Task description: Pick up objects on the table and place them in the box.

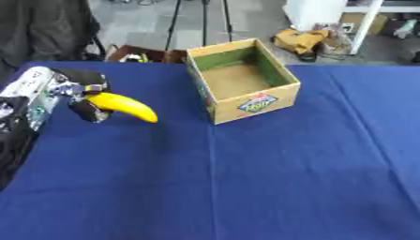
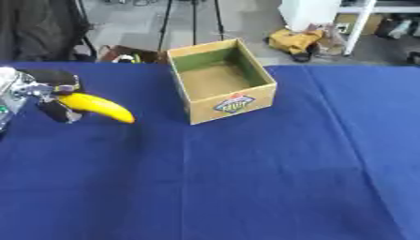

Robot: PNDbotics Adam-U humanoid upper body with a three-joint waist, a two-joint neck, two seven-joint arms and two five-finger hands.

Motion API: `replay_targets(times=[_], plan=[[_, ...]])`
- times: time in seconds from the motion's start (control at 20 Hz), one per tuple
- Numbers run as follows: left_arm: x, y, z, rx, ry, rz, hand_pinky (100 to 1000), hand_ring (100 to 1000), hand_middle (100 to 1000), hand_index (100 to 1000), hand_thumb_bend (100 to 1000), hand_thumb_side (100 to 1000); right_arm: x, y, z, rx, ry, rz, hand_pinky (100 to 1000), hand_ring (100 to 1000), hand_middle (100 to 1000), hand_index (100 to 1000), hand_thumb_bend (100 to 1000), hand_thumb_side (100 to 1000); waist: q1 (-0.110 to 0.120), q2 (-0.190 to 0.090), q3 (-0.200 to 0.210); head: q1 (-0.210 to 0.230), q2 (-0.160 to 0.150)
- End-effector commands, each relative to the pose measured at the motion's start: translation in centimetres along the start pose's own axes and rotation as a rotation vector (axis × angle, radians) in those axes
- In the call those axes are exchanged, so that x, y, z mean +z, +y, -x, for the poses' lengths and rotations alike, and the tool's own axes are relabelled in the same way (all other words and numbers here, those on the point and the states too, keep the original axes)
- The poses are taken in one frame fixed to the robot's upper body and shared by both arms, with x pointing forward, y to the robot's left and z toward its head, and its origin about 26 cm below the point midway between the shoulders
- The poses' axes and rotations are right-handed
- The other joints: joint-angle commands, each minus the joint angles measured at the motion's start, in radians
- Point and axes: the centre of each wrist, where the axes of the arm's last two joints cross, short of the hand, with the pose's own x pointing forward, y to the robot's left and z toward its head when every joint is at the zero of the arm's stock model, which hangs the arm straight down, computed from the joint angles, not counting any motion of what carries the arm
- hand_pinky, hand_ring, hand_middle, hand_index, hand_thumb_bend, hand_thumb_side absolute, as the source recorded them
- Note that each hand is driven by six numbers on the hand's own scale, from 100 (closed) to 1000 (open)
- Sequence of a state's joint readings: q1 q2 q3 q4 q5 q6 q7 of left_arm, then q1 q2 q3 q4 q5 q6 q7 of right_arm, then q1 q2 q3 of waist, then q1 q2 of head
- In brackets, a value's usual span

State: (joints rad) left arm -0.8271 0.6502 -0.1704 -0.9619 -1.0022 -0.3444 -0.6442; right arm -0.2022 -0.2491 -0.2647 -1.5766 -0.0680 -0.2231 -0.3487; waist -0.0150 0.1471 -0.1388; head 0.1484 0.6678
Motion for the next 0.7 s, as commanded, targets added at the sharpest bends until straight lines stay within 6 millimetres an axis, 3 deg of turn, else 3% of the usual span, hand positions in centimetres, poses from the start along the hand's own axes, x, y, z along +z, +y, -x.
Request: replay_targets(times=[0.05, 0.35, 0.7], plan=[[0.82, 1.05, 0.71, 0.007, 0.013, -0.034, 517, 386, 331, 447, 100, 361, -0.72, -0.44, -0.64, 0.006, -0.027, -0.001, 724, 676, 673, 763, 100, 696, -0.001, -0.019, 0.001, 0.003, 0.002], [0.51, 0.69, 0.44, 0.045, -0.004, -0.062, 468, 328, 267, 387, 100, 421, -0.66, -0.47, -0.58, 0.007, -0.025, -0.004, 725, 676, 673, 763, 100, 696, -0.005, -0.021, 0.001, 0.004, 0.002], [0.25, 0.68, 0.11, 0.086, -0.025, -0.134, 395, 247, 164, 286, 100, 430, -0.61, -0.49, -0.52, 0.007, -0.022, -0.005, 725, 676, 673, 763, 100, 696, -0.008, -0.021, 0.001, 0.006, 0.003]])
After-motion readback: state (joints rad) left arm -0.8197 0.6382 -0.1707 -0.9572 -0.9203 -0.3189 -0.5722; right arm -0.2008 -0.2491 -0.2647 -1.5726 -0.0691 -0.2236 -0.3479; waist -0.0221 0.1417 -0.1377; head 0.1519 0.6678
